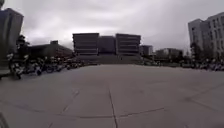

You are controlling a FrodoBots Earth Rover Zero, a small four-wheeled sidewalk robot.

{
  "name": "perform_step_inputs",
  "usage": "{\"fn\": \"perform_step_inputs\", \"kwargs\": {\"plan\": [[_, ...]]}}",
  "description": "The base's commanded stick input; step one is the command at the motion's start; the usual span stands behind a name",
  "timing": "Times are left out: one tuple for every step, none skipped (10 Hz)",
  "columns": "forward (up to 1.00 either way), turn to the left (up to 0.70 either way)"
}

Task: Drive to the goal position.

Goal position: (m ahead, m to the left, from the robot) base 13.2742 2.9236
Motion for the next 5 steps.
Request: {"fn": "perform_step_inputs", "kwargs": {"plan": [[0.7,0.0],[0.7,0.0],[0.7,0.0],[0.7,0.0],[0.7,0.0]]}}
